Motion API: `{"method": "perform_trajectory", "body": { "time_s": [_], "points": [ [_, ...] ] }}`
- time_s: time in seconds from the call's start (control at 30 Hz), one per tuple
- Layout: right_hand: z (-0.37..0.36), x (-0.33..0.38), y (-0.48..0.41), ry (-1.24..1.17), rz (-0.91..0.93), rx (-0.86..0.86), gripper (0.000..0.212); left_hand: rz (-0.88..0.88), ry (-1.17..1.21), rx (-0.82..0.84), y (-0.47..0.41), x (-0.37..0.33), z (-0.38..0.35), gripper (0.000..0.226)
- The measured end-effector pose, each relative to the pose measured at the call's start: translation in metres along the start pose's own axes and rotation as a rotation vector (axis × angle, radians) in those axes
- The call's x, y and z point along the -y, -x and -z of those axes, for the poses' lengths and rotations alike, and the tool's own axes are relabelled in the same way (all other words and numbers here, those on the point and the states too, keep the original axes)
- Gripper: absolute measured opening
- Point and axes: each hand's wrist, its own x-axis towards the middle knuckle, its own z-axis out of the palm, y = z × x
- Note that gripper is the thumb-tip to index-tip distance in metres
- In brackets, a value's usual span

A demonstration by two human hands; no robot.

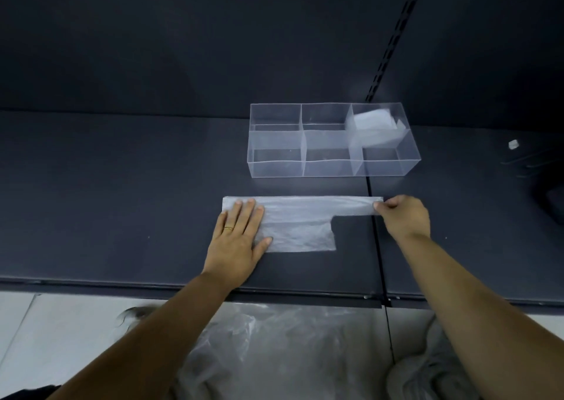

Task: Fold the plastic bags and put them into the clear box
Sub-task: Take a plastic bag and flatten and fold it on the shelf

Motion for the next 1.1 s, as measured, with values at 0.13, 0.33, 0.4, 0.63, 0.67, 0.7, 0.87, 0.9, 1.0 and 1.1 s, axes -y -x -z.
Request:
{"method": "perform_trajectory", "body": {
  "time_s": [0.13, 0.33, 0.4, 0.63, 0.67, 0.7, 0.87, 0.9, 1.0, 1.1],
  "points": [
    [-0.034, 0.035, 0.044, 0.121, 0.364, -0.284, 0.025, 0.009, -0.055, 0.020, -0.001, -0.001, -0.002, 0.078],
    [-0.128, 0.083, 0.114, 0.209, 0.831, 0.261, 0.052, 0.050, -0.087, 0.083, -0.003, 0.003, -0.003, 0.070],
    [-0.134, 0.073, 0.103, 0.350, 0.793, 0.247, 0.057, 0.063, -0.058, 0.085, -0.004, 0.005, -0.002, 0.077],
    [-0.082, 0.003, 0.030, 0.590, 0.583, 0.126, 0.071, 0.170, 0.024, 0.115, -0.011, 0.007, 0.005, 0.126],
    [-0.073, -0.004, 0.022, 0.607, 0.555, 0.112, 0.071, 0.177, 0.030, 0.130, -0.012, 0.006, 0.006, 0.128],
    [-0.065, -0.010, 0.017, 0.626, 0.535, 0.101, 0.070, 0.184, 0.034, 0.142, -0.012, 0.006, 0.008, 0.129],
    [-0.041, -0.009, 0.029, 0.496, 0.561, -0.083, 0.060, 0.096, 0.028, 0.005, -0.004, -0.002, 0.023, 0.114],
    [-0.037, -0.008, 0.038, 0.404, 0.625, -0.107, 0.050, 0.019, 0.041, -0.058, 0.001, -0.007, 0.024, 0.106],
    [-0.035, -0.016, 0.073, 0.304, 0.810, 0.001, 0.029, -0.189, 0.160, -0.078, 0.014, -0.026, 0.022, 0.088],
    [-0.038, -0.023, 0.086, 0.251, 0.749, 0.087, 0.019, -0.259, 0.147, 0.003, 0.022, -0.039, 0.014, 0.085]
  ]
}}
